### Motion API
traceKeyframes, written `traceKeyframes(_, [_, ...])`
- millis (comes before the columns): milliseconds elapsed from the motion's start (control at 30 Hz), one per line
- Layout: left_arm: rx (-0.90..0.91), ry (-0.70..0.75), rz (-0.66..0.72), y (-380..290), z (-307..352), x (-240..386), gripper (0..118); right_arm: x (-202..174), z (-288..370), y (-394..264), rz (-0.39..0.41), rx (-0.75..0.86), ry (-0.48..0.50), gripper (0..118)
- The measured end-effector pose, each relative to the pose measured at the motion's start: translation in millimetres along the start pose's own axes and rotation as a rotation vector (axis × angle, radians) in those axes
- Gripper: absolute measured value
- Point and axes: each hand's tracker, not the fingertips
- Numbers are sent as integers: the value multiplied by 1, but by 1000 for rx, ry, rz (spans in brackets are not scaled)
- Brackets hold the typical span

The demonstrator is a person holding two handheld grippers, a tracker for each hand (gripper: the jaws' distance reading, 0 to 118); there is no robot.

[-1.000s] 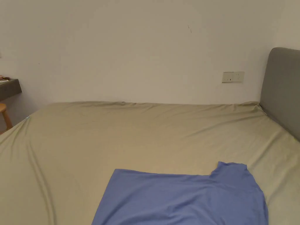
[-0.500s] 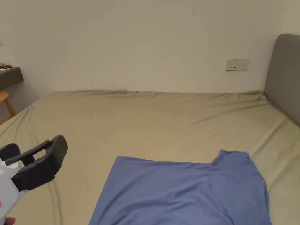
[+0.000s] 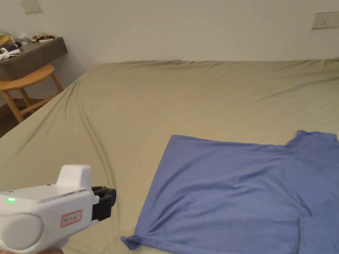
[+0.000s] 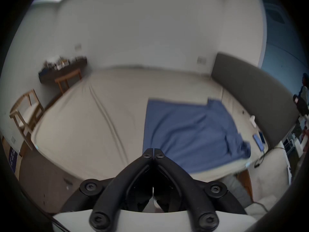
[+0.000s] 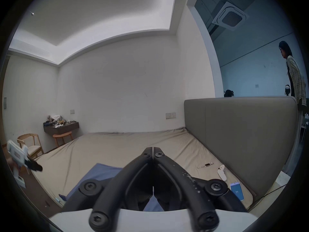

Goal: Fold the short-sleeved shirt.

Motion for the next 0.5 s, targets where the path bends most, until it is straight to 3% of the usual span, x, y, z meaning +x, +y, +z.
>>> traceKeyframes(133, [-145,-42,104,-41,-67,-26,0,3,-6,-12,7,-56,-15,0])
traceKeyframes(167, [-181,-6,109,-51,-84,-31,5,3,-7,-14,16,-64,-22,0])
traceKeyframes(233, [-235,-1,99,-66,-108,-38,86,3,-10,-16,27,-75,-28,0])
traceKeyframes(267, [-284,32,122,-72,-121,-40,117,4,-8,-19,26,-77,-30,0])
traceKeyframes(333, [-260,39,136,-72,-132,-43,108,5,-10,-21,11,-87,-30,0])
traceKeyframes(433, [-253,47,126,-75,-144,-38,108,7,-12,-26,-4,-104,-24,0])
traceKeyframes(467, [-236,56,134,-73,-149,-37,102,6,-13,-29,-2,-109,-33,0])
traceKeyframes(500, [-201,37,137,-76,-149,-33,80,6,-14,-31,2,-118,-32,0])
